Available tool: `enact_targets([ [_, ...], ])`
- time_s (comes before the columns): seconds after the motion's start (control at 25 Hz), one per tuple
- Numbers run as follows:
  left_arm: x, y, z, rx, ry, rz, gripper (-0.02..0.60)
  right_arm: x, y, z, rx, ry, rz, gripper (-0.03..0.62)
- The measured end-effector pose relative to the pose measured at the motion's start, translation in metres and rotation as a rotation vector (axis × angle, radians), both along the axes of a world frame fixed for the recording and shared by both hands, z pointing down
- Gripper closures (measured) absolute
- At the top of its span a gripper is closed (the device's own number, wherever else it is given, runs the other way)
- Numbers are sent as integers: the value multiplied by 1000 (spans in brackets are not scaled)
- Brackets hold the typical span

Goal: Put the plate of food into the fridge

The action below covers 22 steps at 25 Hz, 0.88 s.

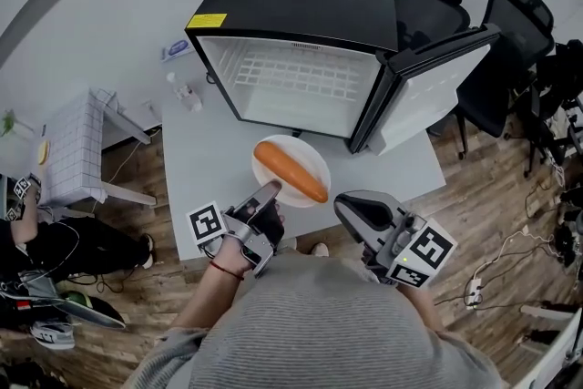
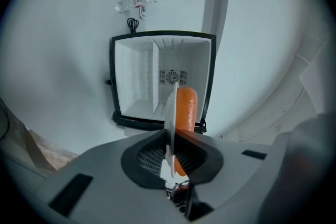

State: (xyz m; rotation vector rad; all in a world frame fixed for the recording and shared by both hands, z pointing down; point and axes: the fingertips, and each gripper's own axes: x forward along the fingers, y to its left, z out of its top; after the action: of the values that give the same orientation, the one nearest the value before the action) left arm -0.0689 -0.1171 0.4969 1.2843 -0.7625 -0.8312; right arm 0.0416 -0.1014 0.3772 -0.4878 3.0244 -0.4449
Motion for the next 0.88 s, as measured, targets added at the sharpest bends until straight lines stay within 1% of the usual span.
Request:
enact_targets([
  [0.36, -16, -41, 0, 9, -14, 32, 540, -20, -12, 2, 1, 4, 8, 577],
  [0.68, -20, -84, 16, -9, -28, 78, 540, -20, -22, 5, -9, 5, 38, 577],
  [0.88, -20, -109, 29, -23, -57, 112, 540, -22, -28, 7, -22, 10, 50, 577],
])
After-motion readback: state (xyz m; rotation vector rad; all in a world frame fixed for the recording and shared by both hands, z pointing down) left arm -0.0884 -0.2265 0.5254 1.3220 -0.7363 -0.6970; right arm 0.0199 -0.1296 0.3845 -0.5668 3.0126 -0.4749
